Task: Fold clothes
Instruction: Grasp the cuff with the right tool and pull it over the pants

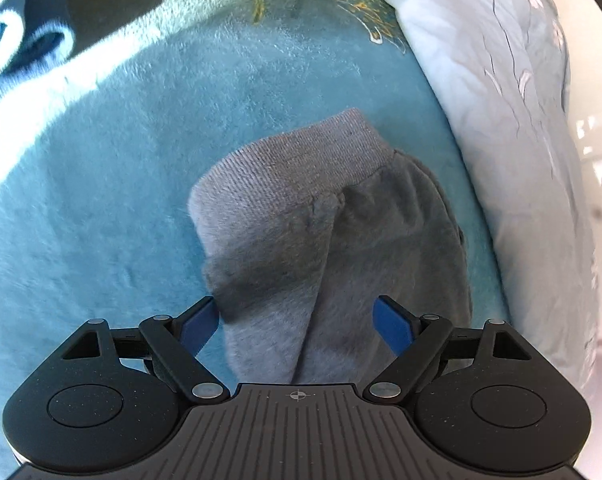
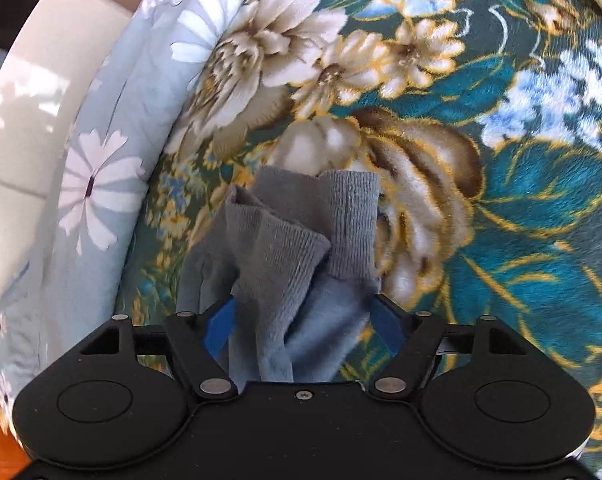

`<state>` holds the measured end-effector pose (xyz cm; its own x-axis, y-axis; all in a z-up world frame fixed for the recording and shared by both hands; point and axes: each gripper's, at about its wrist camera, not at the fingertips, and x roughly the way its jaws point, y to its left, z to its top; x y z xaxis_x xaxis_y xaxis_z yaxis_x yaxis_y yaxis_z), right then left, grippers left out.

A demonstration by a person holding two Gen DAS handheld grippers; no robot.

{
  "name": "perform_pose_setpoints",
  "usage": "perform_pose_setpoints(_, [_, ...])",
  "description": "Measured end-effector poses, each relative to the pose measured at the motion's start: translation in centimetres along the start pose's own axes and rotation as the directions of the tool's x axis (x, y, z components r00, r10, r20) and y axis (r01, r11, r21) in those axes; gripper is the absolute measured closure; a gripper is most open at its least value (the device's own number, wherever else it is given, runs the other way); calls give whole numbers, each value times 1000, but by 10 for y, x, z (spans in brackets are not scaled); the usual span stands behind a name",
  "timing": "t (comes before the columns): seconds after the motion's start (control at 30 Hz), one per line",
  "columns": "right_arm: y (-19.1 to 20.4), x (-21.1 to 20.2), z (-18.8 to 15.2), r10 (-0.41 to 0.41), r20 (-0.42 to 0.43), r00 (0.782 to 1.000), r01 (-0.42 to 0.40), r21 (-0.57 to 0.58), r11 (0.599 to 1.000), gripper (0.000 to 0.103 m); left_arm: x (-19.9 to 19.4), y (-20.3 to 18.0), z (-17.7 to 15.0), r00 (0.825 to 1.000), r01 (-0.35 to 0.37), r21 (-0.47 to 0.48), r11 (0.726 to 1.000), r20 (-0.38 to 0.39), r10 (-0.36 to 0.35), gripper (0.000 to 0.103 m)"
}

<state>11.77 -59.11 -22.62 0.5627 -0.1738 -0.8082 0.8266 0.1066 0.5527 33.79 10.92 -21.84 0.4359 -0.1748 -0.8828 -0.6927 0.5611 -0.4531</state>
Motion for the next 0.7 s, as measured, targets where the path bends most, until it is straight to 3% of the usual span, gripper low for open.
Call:
perform_pose_setpoints(0.13, [-2,9,1,10,29,1000,-12,64,998,28,16,-4,2,1000,-16,-3,1000,-7,16,20])
perform_pose_setpoints(0.2, [-2,9,1,11,31,999,-12,45,999,32,23,-4,4,1000,-21,-9,1000,-8,21,20])
perform_pose_setpoints(0.3, [-4,7,2,12,38,999,-14,38,999,58,28,-3,5,1000,-19,-35,999,-6,19,18])
perform_pose_setpoints(0.43, [-2,6,6,27,31,999,-27,21,999,84,28,2,7,1000,4,-55,998,-4,-4,18])
perform_pose_setpoints(0.53, [5,-7,11,107,100,989,-110,26,994,90,25,8,9,1000,29,-89,996,-3,-29,18])
perform_pose_setpoints(0.6, [5,-12,17,95,128,987,-98,21,995,90,25,9,11,999,33,-103,994,-4,-33,18])
perform_pose_setpoints(0.7, [6,-1,20,35,89,995,-36,6,999,90,25,8,10,999,42,-103,994,6,-42,21])
